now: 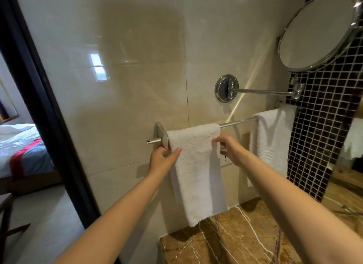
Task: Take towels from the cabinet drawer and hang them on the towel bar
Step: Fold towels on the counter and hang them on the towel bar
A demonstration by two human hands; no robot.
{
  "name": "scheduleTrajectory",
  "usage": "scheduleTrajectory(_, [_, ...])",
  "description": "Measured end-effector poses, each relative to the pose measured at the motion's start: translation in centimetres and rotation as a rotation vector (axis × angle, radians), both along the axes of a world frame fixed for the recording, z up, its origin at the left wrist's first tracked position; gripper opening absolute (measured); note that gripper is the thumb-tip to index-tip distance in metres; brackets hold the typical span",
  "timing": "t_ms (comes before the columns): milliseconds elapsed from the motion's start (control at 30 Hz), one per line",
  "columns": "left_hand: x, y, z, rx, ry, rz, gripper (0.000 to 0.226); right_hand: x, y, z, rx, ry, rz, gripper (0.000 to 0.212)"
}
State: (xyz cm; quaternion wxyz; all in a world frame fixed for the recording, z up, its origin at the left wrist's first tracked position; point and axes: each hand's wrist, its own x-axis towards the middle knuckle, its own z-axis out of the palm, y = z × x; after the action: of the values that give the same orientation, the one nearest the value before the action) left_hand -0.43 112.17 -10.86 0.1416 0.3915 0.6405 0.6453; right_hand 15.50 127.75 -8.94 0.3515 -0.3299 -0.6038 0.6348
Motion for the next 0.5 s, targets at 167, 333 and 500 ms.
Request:
scheduleTrajectory(167, [0.3,0.7,-0.4,-0.028,-0.005,0.025,0.034,0.4,0.3,-0.4,0.051,-0.02,0.051,0.026])
scheduleTrajectory(333, [0.9,0.6,-1.1,0.023,-0.078,0.012,0.023,0.6,0.8,-1.0,0.054,-0.052,0.068,0.015])
scheduleTrajectory(500, [1.2,0.2,-1.8,0.03,-0.085,-0.021,0.028,1.0,0.5,-2.0,0.057,-0.069,0.069,0.016])
